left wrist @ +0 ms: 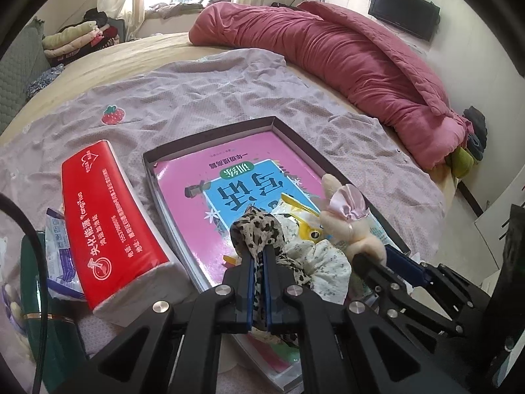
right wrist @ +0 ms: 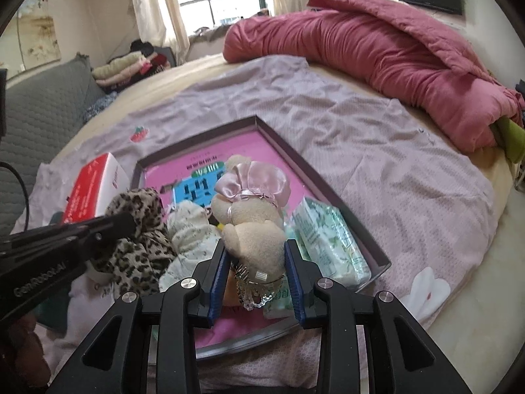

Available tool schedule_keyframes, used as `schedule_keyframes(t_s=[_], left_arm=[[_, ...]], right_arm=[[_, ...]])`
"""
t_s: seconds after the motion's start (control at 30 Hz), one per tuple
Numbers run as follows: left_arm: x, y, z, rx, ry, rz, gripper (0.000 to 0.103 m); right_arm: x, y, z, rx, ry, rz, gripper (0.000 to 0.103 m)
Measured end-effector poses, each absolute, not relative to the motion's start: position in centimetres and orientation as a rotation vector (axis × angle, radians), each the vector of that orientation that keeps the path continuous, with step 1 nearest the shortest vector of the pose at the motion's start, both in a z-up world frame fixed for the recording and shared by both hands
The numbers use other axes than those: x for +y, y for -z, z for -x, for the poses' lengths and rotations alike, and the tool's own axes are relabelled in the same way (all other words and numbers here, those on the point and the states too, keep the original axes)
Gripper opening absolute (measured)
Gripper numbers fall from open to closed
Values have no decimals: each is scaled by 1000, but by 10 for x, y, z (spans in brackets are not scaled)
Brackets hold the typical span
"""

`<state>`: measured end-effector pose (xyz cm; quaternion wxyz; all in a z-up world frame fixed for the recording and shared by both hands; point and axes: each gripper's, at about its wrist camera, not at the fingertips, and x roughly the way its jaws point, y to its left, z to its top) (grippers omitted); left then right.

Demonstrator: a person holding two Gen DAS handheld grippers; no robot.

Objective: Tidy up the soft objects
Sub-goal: 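Lower the scrunchie onto the book and open the left gripper while the right releases the bunny beside it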

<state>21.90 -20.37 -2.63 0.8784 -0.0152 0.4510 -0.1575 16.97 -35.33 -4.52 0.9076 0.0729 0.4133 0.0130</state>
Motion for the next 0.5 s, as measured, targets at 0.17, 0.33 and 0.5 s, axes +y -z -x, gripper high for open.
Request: schedule_keyframes(t_s=[0.17,0.33,0.5], left_arm=[[-202,29,-219,945,329,35,5],[-202,30,-219,950,329,39,5],[-203,32,-220,955,331,39,5]], right_arm=[[-352,46,-170,860,-32,-153,37],[-355,46,-170,847,-32,-178,39],[-351,41,-167,823,-45,-160,43]])
